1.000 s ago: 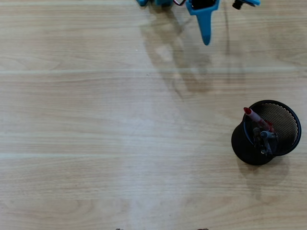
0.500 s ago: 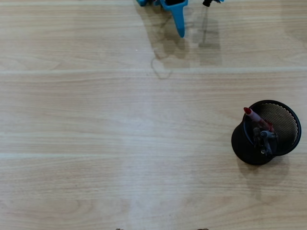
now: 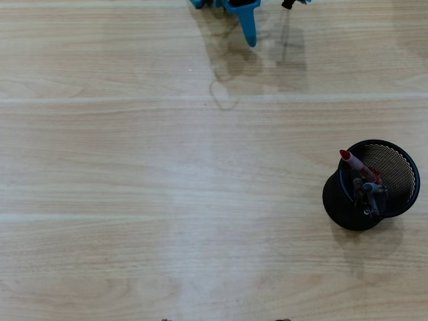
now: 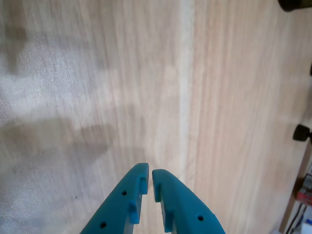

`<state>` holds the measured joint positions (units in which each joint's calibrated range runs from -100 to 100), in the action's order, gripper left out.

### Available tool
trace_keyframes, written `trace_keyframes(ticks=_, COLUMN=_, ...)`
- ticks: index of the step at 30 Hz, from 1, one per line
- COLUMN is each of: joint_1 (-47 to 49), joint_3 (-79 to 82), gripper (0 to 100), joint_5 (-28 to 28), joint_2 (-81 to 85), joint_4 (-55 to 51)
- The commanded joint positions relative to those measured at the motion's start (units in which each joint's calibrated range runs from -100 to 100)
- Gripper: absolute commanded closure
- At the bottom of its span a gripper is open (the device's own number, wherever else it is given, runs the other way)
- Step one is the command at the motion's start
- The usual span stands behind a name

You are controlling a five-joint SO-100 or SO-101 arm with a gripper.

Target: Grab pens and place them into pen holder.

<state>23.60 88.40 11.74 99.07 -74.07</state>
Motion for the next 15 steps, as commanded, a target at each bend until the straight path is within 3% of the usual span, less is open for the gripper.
trace_keyframes(ticks=1, joint_1=-0.5, joint_3=5.4, gripper=98, joint_5=0.6, joint_2=0.4, joint_4=-0.7)
trace_keyframes(ticks=15, joint_1=0.0, joint_3=4.9, gripper=98, joint_5=0.6, joint_2=0.4, joint_4=-0.2)
